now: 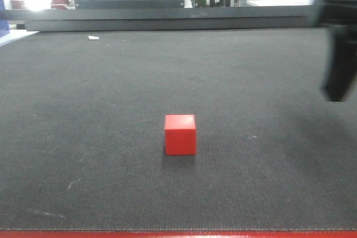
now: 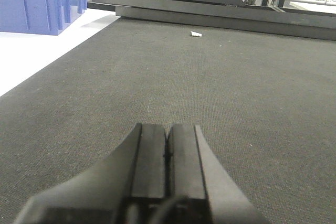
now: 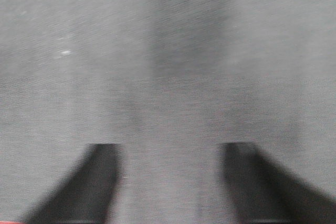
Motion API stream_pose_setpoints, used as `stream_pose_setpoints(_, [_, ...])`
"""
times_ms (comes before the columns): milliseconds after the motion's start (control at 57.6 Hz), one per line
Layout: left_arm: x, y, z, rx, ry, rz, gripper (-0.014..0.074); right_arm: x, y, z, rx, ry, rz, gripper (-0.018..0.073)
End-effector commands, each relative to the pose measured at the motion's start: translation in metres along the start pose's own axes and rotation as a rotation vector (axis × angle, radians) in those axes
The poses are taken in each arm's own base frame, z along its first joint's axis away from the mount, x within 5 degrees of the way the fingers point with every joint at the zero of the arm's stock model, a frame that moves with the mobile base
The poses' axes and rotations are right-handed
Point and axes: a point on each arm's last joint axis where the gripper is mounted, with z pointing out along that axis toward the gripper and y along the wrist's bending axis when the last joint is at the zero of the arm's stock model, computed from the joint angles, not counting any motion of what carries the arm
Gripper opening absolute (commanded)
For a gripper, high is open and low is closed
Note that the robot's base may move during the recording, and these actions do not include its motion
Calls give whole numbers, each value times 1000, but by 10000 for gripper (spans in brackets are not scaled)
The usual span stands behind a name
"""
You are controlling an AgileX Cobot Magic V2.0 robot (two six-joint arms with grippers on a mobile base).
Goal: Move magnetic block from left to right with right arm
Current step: 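Move the right gripper over the red cube and lower it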
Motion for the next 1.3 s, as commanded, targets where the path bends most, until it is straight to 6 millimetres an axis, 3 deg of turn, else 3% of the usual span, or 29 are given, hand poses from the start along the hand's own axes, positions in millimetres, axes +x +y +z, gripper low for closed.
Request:
stream_pose_setpoints(0, [-5,0,-1,2,-85,-5,-117,-14,21,-13,-32,-18,25,625])
stream_pose_setpoints(260, [-5,0,-1,2,-85,-5,-117,-33,75,-5,-63,28,9,624])
stream_pose_setpoints(521, [-5,0,-1,2,-85,-5,-117,-41,130,8,-89,109,-54,624])
stream_pose_setpoints(764, [-5,0,-1,2,-85,-5,-117,-41,168,25,-107,145,-100,624])
stream_pose_setpoints(1059, [-5,0,-1,2,-85,-5,-117,-37,178,57,-79,209,-92,624])
stream_pose_setpoints(1285, [-5,0,-1,2,-85,-5,-117,-44,173,63,-74,205,-39,624])
